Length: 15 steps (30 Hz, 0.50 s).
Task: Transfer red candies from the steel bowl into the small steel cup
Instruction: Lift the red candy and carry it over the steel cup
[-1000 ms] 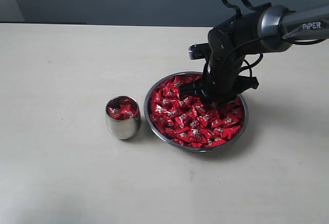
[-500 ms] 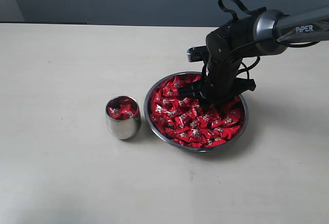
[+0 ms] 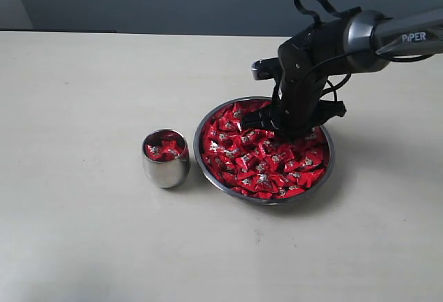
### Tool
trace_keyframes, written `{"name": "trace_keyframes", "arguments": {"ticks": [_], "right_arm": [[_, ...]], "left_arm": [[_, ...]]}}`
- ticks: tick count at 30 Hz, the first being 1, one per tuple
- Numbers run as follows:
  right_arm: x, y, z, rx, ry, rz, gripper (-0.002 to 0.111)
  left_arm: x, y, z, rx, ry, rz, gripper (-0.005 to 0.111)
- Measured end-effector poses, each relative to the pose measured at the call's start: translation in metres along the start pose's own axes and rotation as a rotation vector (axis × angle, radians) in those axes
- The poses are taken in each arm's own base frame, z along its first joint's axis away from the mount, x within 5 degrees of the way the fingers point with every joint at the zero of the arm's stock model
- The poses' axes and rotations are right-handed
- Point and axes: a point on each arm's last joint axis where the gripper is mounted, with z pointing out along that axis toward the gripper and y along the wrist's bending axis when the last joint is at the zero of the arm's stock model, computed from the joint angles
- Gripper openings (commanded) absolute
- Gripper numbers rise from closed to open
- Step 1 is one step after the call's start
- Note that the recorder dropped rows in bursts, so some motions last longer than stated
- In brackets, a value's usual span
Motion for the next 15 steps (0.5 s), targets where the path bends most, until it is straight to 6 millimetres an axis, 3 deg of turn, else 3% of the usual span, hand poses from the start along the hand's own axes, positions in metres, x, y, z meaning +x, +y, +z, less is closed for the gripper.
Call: {"name": "trace_keyframes", "arguments": {"ticks": [5, 11, 15], "right_arm": [[-0.007, -0.004, -0.03, 0.003, -0.085, -0.022, -0.001], [-0.008, -0.007, -0.05, -0.004, -0.11, -0.025, -0.001], [-0.007, 0.006, -0.077, -0.118, -0.175, -0.129, -0.001]], "left_arm": [[0.0, 0.0, 0.0, 0.0, 0.0, 0.0, 0.0], [0.0, 0.0, 0.0, 0.0, 0.0, 0.0, 0.0], [0.0, 0.0, 0.0, 0.0, 0.0, 0.0, 0.0]]}}
